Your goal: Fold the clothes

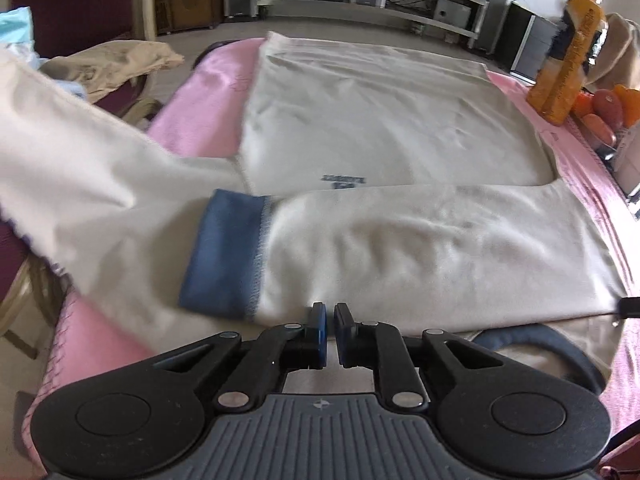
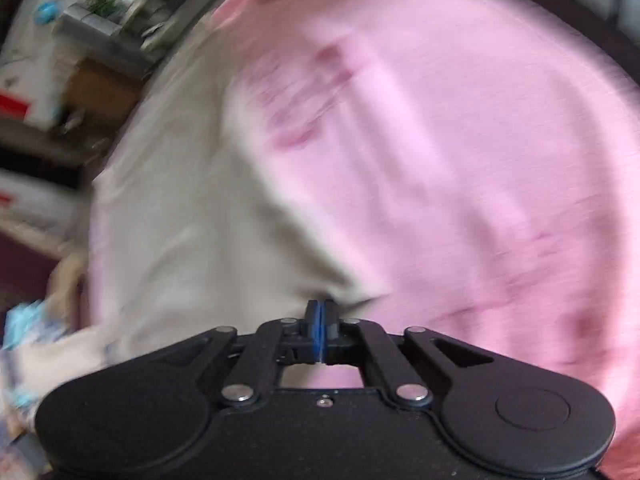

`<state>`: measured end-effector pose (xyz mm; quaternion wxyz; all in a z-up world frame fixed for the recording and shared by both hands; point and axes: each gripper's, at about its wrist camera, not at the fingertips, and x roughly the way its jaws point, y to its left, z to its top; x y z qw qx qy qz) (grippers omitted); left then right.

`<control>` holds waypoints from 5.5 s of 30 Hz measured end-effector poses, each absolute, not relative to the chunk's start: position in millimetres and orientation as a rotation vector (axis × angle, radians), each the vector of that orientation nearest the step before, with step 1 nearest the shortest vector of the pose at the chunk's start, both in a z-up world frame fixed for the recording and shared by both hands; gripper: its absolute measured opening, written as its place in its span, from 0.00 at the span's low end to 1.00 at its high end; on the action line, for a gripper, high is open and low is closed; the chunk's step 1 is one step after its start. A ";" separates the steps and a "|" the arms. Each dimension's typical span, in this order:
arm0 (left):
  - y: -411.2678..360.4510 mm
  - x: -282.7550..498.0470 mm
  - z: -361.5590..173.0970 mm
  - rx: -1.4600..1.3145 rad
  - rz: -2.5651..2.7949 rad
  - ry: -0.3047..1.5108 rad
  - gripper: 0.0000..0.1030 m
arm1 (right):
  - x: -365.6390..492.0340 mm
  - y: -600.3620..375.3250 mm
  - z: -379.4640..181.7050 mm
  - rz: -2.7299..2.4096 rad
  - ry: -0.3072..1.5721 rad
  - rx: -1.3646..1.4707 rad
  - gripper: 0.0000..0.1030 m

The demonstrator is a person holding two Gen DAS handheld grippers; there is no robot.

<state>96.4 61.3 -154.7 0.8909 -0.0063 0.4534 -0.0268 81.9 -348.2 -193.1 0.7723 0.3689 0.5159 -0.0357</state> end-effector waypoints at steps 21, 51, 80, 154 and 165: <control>29.8 67.0 -163.0 0.069 -0.269 1.056 0.14 | 59.9 -299.1 -169.0 0.028 1.135 0.473 0.08; 319.8 47.7 15.7 -0.521 0.260 0.340 0.26 | 53.7 -170.2 -19.6 0.278 0.579 0.683 0.56; 285.0 85.3 42.2 -0.179 0.295 0.397 0.01 | 62.4 -171.9 -15.1 0.316 0.583 0.752 0.57; 140.0 110.3 -119.7 -0.071 0.364 0.840 0.30 | 69.6 -215.3 -99.0 0.103 0.593 0.095 0.02; 121.5 118.2 -136.1 -0.014 0.270 0.940 0.30 | 113.8 -238.6 -148.1 -0.041 0.897 0.062 0.03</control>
